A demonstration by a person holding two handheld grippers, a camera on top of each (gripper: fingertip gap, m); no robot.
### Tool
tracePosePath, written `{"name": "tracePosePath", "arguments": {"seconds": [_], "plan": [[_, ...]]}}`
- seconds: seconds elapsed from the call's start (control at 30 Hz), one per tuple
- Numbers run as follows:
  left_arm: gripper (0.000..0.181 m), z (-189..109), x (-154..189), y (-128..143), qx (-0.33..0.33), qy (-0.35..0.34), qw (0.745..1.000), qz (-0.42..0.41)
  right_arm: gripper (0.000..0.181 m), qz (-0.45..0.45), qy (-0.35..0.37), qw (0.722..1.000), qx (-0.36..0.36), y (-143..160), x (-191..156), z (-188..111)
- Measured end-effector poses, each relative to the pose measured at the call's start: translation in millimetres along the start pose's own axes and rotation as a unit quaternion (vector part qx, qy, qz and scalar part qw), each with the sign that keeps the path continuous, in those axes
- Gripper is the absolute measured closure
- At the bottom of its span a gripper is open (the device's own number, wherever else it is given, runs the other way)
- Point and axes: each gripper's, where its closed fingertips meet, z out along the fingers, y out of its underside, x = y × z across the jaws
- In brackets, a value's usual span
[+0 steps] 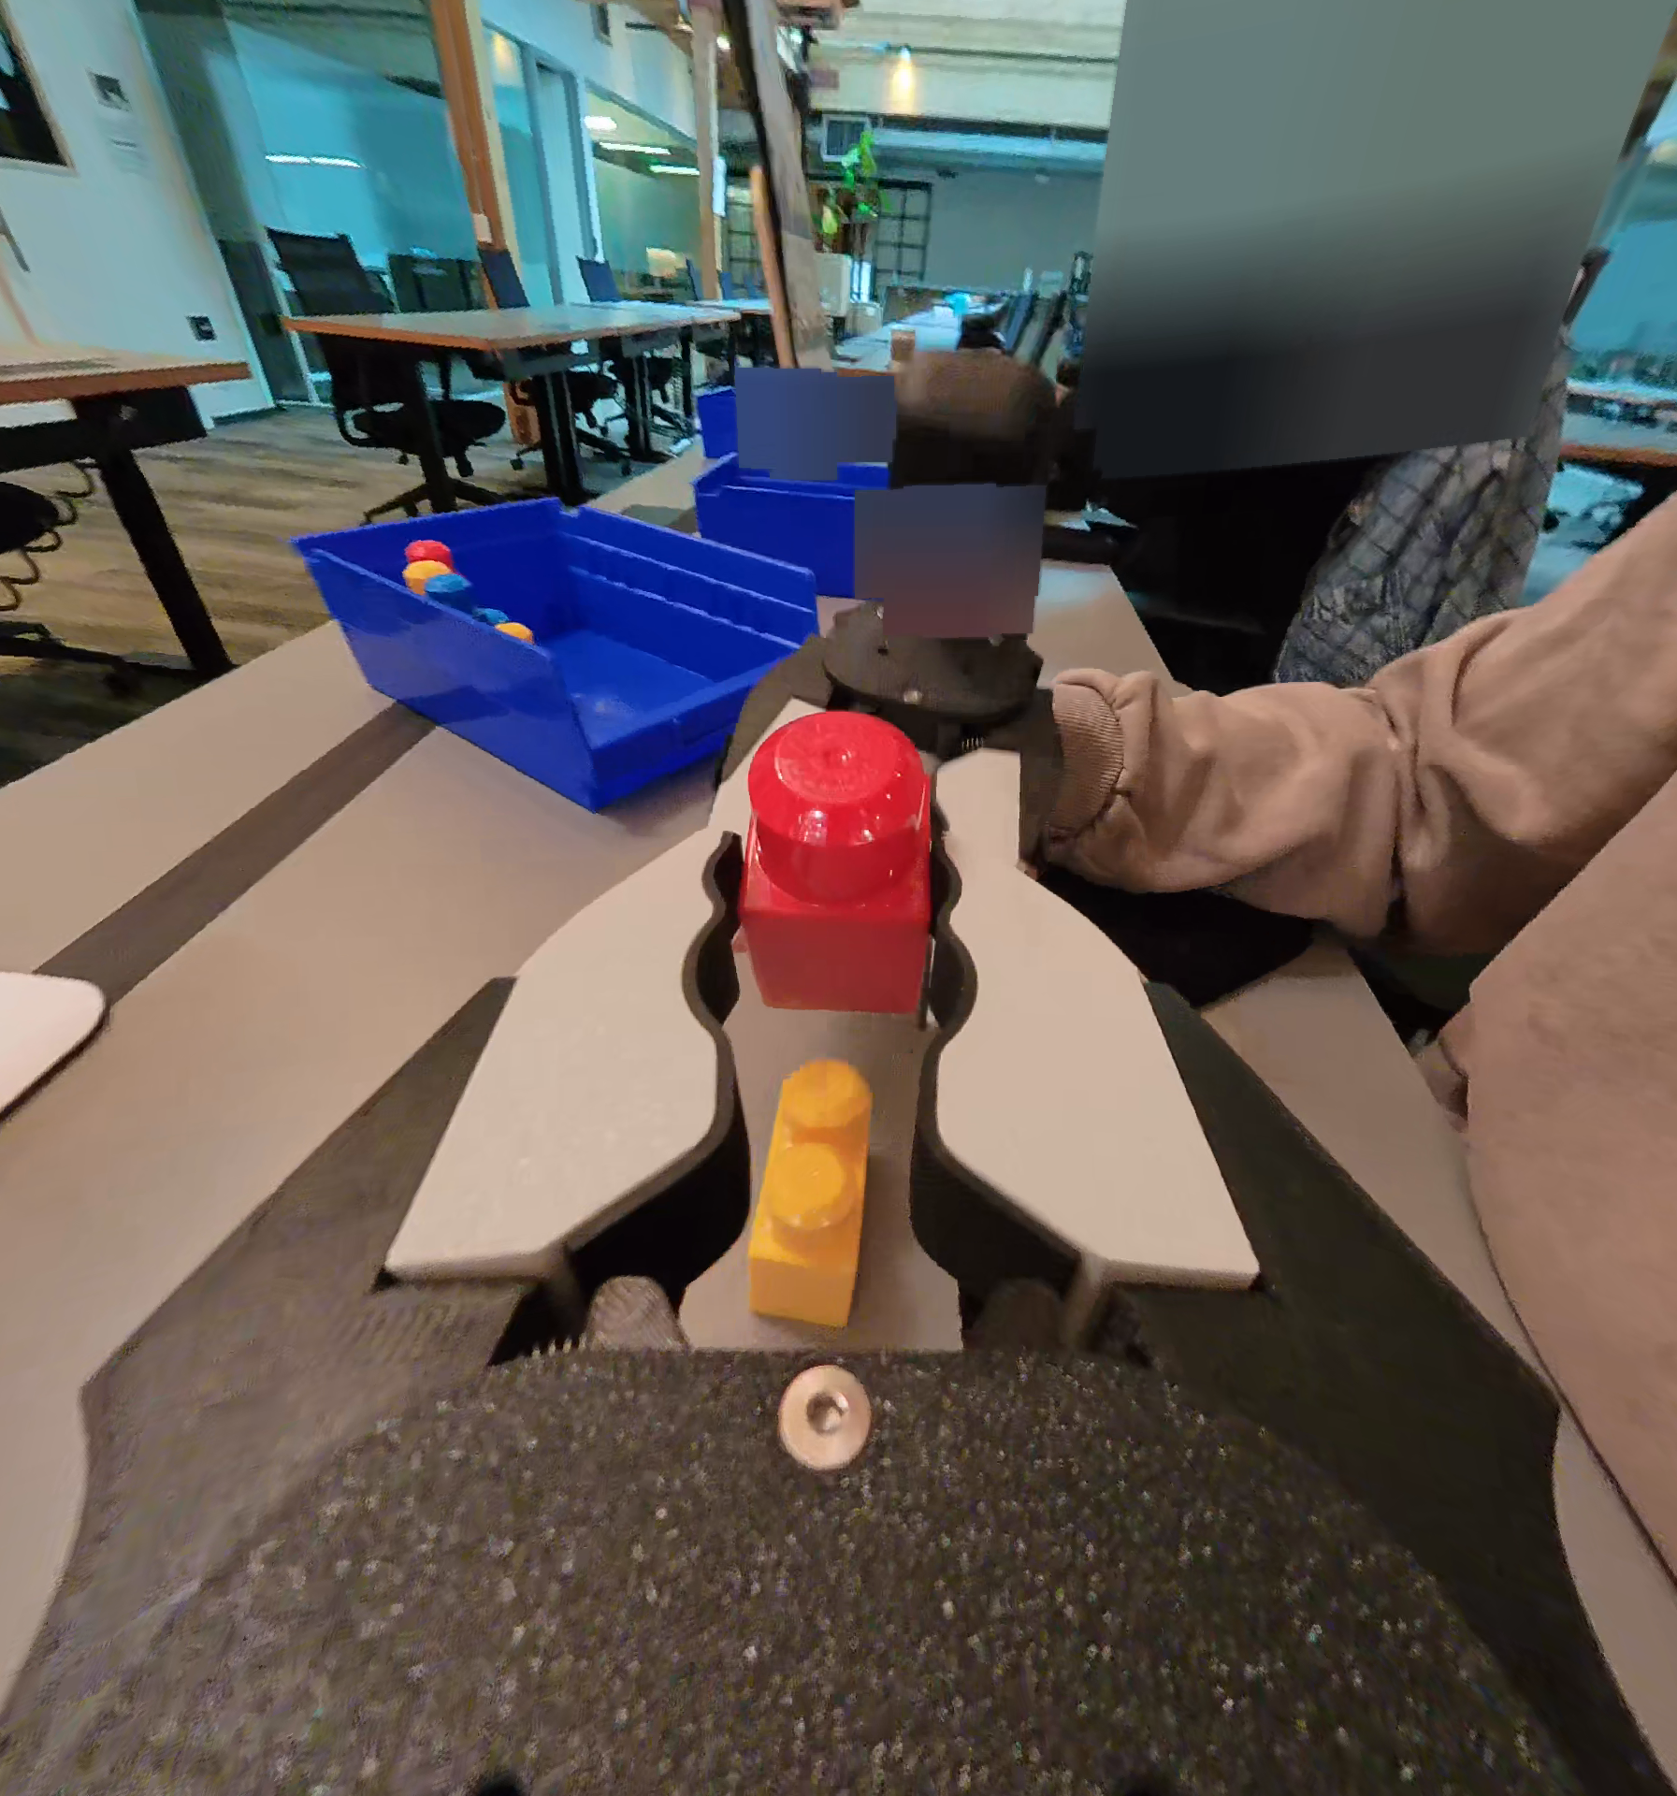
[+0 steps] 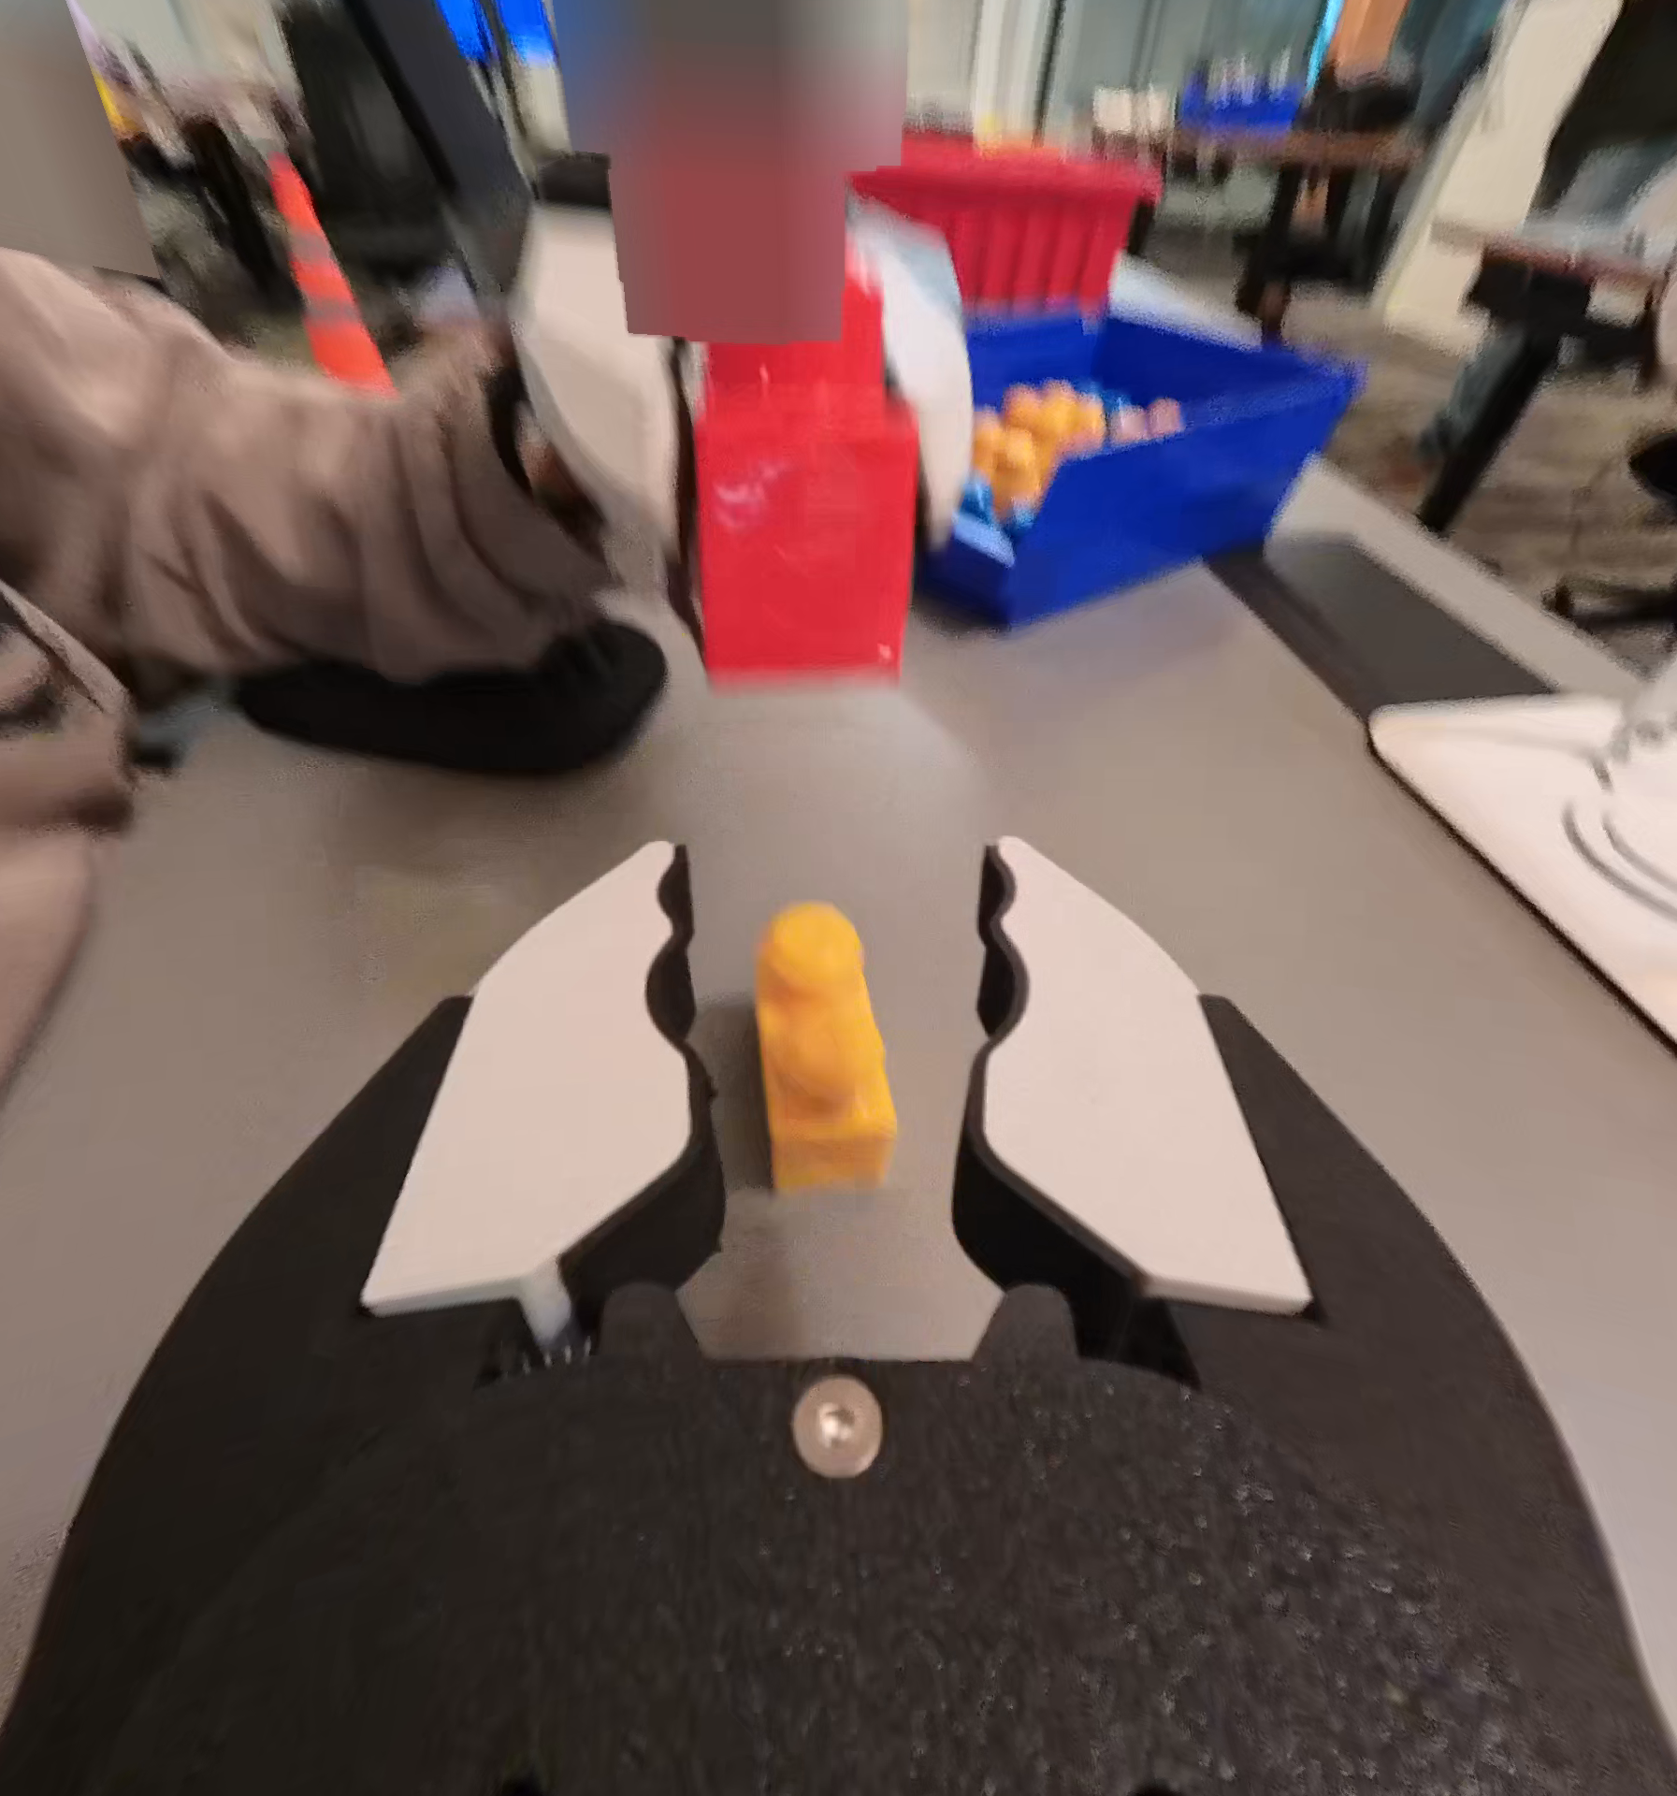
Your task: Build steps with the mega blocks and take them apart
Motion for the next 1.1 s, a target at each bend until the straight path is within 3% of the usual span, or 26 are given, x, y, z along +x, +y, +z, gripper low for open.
{"name": "tracePosePath", "arguments": {"seconds": [0.17, 0.4, 0.53, 1.1], "plan": [[0.144, -17, -23, 6, 0.014, -0.031, 0.999, -0.019, 0.11, 0.011, -0.016, 0.984, -0.174, 80, 6, 0], [0.145, -19, -26, 20, -0.004, -0.022, 1.0, -0.021, 0.117, -0.027, -0.015, 0.971, -0.238, 107, -2, 23], [0.145, -18, -24, 27, -0.019, -0.013, 1.0, -0.02, 0.142, -0.044, -0.004, 0.972, -0.229, 105, 0, 33], [0.144, -3, -3, 54, -0.124, 0.022, 0.992, -0.006, 0.144, -0.014, -0.025, 0.987, -0.155, 65, -14, 36]]}}
